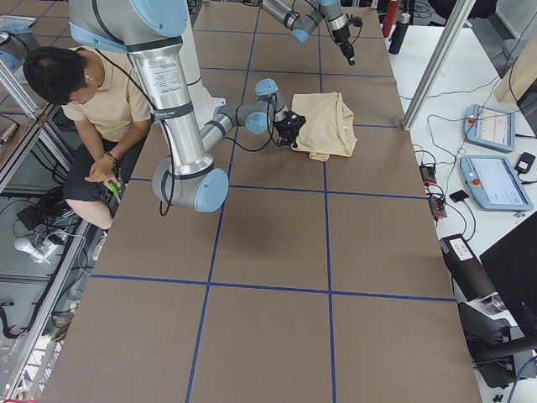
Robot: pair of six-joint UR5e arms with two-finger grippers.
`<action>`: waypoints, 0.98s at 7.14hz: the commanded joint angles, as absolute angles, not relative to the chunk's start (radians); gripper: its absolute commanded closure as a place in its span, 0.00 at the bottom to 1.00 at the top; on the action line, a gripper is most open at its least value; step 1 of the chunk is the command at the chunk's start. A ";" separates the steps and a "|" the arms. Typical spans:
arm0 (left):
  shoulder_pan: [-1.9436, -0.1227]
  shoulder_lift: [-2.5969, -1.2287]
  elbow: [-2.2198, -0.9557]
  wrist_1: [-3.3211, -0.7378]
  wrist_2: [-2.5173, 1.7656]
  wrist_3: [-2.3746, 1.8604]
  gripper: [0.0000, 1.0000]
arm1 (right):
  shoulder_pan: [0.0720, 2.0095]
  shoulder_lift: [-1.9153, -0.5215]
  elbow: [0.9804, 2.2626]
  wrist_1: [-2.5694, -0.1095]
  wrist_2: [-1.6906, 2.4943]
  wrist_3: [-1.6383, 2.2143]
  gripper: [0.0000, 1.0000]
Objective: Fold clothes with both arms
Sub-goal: 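Grasp the folded shirt's near corner with the right gripper and drag it toward the robot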
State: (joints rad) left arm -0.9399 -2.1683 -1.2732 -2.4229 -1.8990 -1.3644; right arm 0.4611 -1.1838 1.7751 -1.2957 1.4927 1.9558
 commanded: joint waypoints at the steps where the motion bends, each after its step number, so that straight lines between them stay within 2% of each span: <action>1: -0.939 -2.171 -1.299 -2.425 -1.905 -1.368 0.68 | 0.416 -1.271 1.944 -1.352 1.494 1.959 1.00; 3: -0.937 -2.169 -1.341 -2.425 -1.986 -1.374 0.68 | 0.208 -1.261 2.144 -1.719 1.451 1.960 1.00; 5: -0.937 -2.169 -1.394 -2.425 -2.097 -1.379 0.68 | 0.071 -1.273 2.252 -1.801 1.509 2.040 1.00; 6: -0.931 -2.169 -1.411 -2.425 -2.165 -1.376 0.68 | -0.014 -1.278 2.276 -1.878 1.517 2.054 0.87; 7: -0.928 -2.161 -1.460 -2.416 -2.208 -1.409 0.35 | -0.067 -1.272 2.281 -1.940 1.514 2.090 0.01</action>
State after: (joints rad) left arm -0.9324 -2.1669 -1.4140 -2.4230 -2.1470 -1.3853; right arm 0.0106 -1.2743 2.2623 -1.8616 1.5091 2.0520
